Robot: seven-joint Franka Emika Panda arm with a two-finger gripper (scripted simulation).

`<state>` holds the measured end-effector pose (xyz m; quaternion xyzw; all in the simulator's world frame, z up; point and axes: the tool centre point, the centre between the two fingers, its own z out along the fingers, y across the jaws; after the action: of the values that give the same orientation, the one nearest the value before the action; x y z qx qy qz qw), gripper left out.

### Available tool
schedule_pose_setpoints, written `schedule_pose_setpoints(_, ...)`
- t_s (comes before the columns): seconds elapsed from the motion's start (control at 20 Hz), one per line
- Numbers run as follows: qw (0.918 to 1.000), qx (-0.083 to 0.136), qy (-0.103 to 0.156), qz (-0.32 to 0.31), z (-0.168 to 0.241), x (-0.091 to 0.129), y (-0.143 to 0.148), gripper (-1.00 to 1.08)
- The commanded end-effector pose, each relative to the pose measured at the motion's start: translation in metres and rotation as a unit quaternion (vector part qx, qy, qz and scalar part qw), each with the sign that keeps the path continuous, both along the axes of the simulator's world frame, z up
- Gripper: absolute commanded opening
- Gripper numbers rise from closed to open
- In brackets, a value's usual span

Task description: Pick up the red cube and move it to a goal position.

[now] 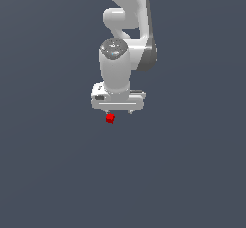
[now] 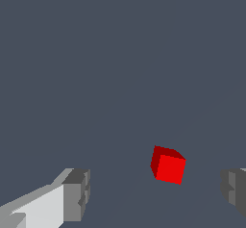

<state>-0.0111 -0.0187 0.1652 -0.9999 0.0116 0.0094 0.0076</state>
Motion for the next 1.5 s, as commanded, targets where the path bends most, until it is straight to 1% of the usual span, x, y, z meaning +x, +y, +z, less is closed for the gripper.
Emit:
schedule_pose_setpoints(0.0, 1.0, 0.0, 0.0, 0.0, 0.0, 0.0, 0.0, 1.0)
schedule_pose_setpoints(0.25, 1.0, 0.0, 0.0, -0.004, -0.006, -0.002, -0.002, 1.0)
schedule_pose_setpoints(0.5, 0.9998, -0.002, -0.001, -0.018, -0.024, -0.01, -0.01, 1.0)
schedule_pose_setpoints(0.7, 0.9994, -0.003, -0.003, -0.034, -0.047, -0.02, -0.019, 1.0)
schedule_pose_setpoints(1.1, 0.997, -0.008, -0.006, -0.077, -0.106, -0.045, -0.04, 1.0)
schedule_pose_setpoints(1.45, 0.9951, -0.009, -0.008, -0.098, -0.137, -0.057, -0.05, 1.0)
